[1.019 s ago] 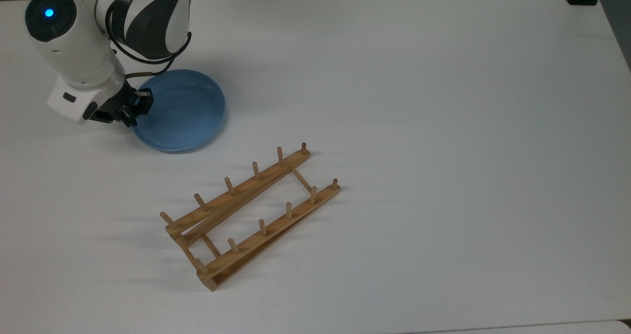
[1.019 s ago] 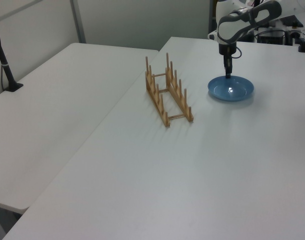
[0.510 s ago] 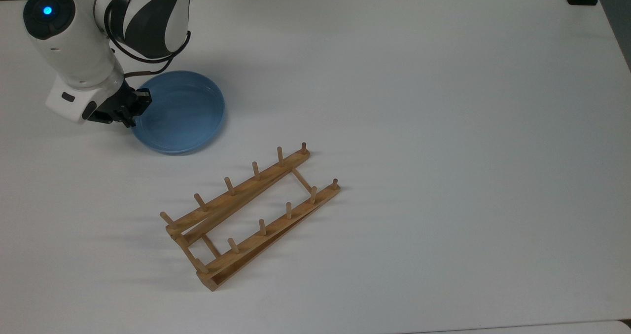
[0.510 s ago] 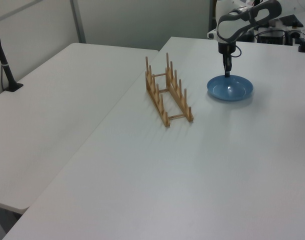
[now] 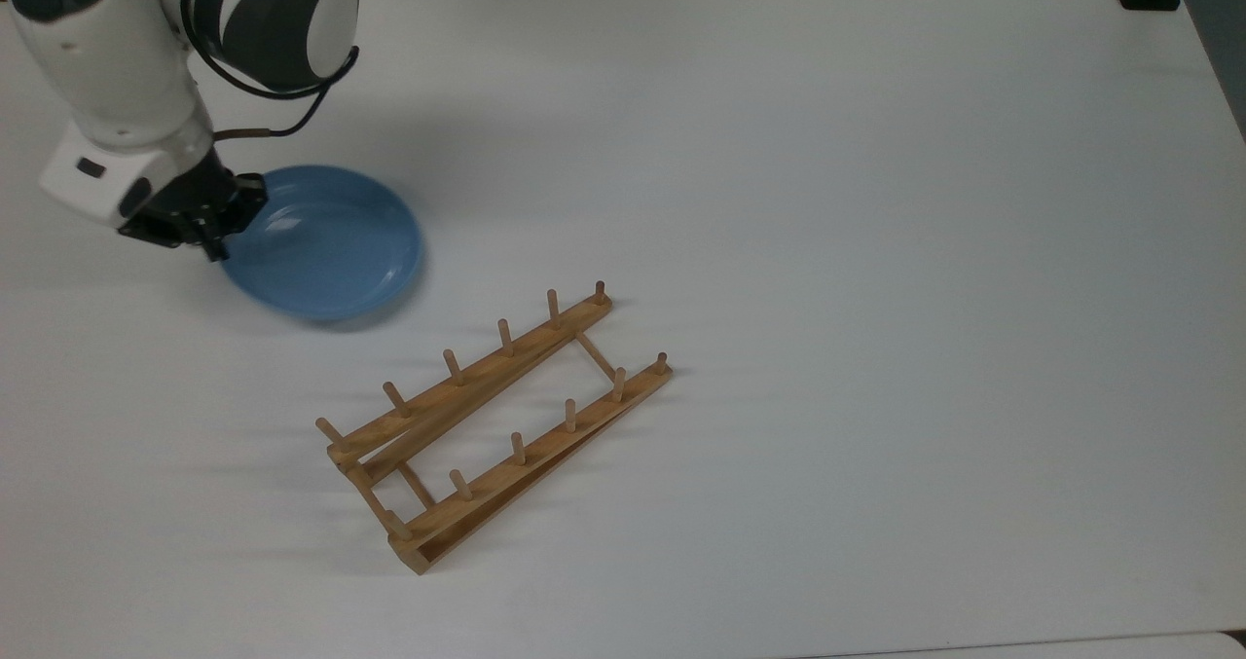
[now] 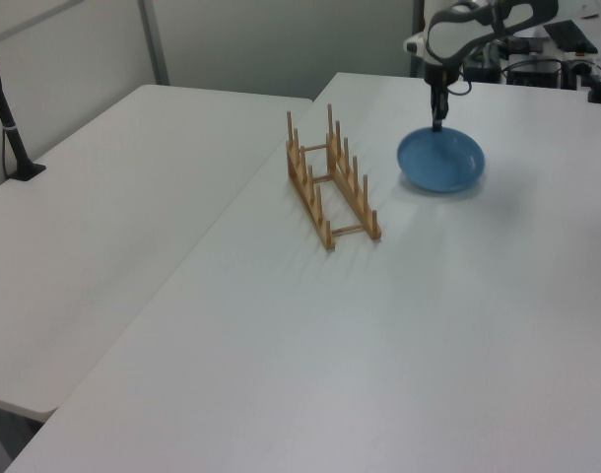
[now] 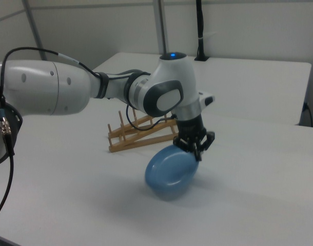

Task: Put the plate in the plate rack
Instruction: 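Lift the plate by its rim, tilting it upright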

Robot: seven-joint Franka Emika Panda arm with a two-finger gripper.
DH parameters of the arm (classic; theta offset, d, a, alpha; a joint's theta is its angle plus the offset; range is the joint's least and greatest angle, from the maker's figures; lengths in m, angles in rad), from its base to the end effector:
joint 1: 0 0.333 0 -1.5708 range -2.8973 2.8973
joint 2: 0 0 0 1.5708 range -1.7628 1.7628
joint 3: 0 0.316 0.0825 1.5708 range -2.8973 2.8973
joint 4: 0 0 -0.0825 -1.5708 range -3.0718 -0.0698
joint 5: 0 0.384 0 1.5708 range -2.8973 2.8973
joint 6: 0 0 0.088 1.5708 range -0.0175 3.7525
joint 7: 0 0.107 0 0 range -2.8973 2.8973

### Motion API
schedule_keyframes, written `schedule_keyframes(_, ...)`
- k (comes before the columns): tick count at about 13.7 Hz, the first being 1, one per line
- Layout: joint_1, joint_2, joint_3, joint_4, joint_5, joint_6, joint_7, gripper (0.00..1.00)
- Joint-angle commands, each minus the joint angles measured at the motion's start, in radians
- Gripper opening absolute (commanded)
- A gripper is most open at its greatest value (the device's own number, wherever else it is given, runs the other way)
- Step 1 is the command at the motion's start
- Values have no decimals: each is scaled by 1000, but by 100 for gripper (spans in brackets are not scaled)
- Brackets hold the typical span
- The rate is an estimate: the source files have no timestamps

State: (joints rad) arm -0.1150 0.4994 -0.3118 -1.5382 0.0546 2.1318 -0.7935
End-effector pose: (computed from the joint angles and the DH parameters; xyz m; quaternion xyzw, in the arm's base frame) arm 0.6517 -0.2572 0.3870 0.9787 0.1907 0.0205 0.0736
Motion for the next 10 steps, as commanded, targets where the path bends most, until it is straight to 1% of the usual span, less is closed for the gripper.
schedule_keyframes(1, 3, -70, -4, -11, 13, 158, 13, 0)
schedule_keyframes(4, 9, -107, -4, -11, 31, 221, 42, 0)
schedule_keyframes(6, 23, -143, -3, -11, 33, 295, 68, 0)
schedule_keyframes(10, 69, -189, -4, -11, 27, 427, 73, 0)
